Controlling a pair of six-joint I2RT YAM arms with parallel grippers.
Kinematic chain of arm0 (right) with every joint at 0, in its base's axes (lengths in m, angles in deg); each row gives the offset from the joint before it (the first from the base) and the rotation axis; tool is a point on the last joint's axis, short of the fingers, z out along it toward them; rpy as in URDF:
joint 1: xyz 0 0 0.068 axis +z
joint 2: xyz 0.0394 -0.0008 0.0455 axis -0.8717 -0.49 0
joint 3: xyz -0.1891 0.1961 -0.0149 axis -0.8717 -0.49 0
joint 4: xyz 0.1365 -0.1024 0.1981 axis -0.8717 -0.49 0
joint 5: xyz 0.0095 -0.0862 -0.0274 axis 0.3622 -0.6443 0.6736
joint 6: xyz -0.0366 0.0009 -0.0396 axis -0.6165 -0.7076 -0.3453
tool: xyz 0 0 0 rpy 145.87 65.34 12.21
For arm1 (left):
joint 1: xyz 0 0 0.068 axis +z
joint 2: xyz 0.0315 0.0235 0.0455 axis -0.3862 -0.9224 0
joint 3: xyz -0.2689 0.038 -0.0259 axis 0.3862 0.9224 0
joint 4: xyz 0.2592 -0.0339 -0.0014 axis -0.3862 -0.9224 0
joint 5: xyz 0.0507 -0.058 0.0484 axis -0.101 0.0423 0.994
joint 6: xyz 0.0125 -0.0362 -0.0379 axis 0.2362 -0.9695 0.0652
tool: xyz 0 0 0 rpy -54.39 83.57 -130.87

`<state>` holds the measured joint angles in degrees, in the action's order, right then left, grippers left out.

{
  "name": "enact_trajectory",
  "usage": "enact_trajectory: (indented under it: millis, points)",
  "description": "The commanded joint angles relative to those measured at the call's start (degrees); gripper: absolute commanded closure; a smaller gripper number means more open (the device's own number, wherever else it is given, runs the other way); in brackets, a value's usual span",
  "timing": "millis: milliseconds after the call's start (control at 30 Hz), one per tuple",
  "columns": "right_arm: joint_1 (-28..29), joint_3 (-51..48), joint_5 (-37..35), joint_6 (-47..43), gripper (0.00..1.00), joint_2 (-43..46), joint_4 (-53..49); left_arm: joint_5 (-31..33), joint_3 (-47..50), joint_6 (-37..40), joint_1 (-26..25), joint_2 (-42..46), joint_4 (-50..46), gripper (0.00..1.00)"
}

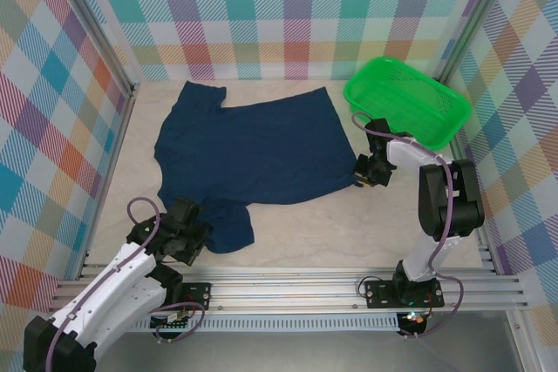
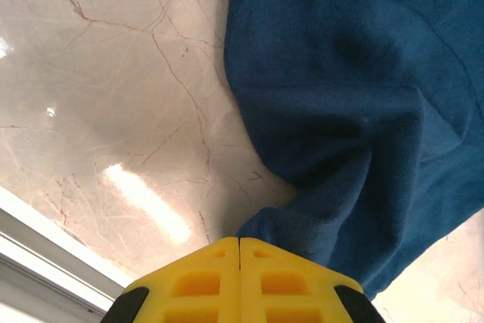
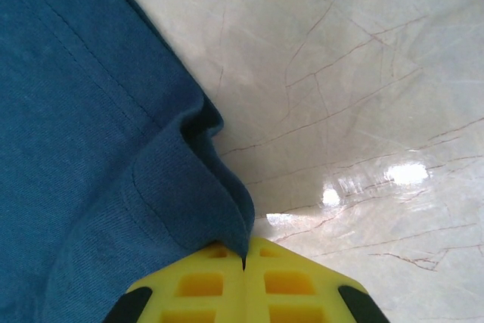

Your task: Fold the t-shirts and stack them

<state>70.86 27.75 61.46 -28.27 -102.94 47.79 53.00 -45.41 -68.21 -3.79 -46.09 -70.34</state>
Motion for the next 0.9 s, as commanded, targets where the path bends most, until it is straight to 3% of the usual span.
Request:
enact_trajectory:
  millis: [0,300,667,833,867]
  points:
    - [0.0,2.3,-0.7,-1.5,1.0,-0.3,-2.3,0.3,-2.0,1.2,-0.5,-0.1,-2.0,1.0]
    - [0.0,3.4,-2.2,-2.3,1.0,3.9,-6.5,-1.8,-5.8,1.7,-1.8,-2.3,-4.6,1.0]
    - [0.0,7.9,3.3,-5.5,1.0,8.9,-17.8,-0.5,-9.6,2.7,-2.4,-2.3,-8.6,1.0]
    - [-0.1,4.9,1.9,-6.5,1.0,6.9,-15.8,-3.6,-5.1,3.0,-2.5,-5.0,-2.5,1.0]
    - [0.0,3.6,1.0,-6.8,1.0,6.1,-14.4,-3.9,-5.1,3.6,-2.6,-6.0,-1.4,0.92]
